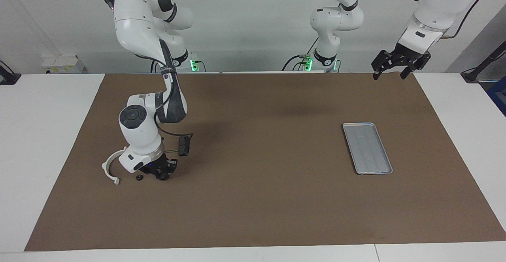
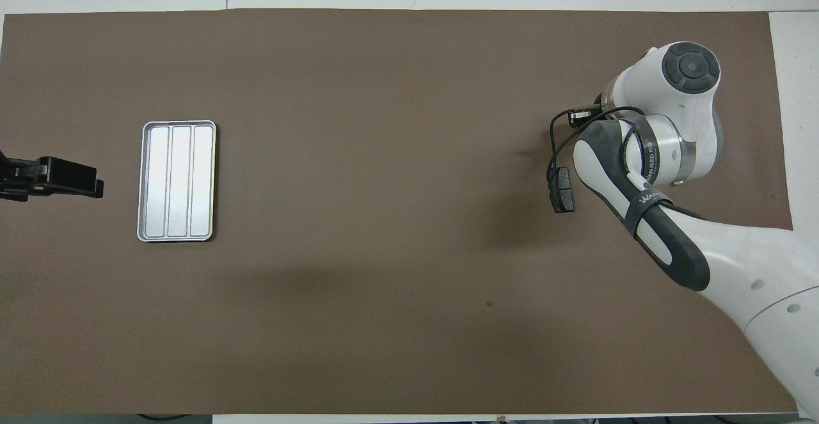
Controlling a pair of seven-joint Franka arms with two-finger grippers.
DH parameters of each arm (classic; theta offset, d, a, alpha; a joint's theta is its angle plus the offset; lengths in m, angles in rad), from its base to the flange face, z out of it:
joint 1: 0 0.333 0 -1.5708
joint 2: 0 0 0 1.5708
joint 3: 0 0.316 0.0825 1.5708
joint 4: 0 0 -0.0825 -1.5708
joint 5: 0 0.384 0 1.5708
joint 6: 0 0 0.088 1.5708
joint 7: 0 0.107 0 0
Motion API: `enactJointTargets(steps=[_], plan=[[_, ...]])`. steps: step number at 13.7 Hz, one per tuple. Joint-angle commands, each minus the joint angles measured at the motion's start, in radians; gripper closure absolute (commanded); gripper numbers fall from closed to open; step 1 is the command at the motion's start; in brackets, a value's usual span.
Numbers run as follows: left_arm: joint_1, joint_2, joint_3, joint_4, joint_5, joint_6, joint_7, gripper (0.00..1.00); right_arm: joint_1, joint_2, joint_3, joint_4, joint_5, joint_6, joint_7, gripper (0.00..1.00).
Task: Place bearing gear from tray to pile
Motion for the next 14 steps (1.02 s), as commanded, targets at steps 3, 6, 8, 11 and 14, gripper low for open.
enactJointTargets(steps=[3,6,8,11,14], plan=[[-0.006,-0.017,0.006,-0.018,-0.010,-0.004,0.010,0.00,-0.018,-0.013,0.017,-0.016,0.005,0.005,-0.013,0.16],[-0.006,-0.017,0.006,-0.019,-0.010,-0.004,0.010,0.00,-0.011,-0.041,0.017,-0.014,0.004,-0.029,-0.012,0.00],[-0.006,-0.017,0.006,-0.018,-0.010,-0.004,0.010,0.00,-0.009,-0.056,0.017,-0.014,0.004,-0.035,-0.013,0.00],[-0.006,-0.017,0.006,-0.018,-0.010,-0.004,0.009,0.00,-0.009,-0.076,0.017,-0.014,0.004,-0.040,-0.015,0.00],[-0.006,-0.017,0.006,-0.018,-0.010,-0.004,0.010,0.00,-0.012,-0.082,0.017,-0.013,0.004,-0.046,-0.019,0.00]])
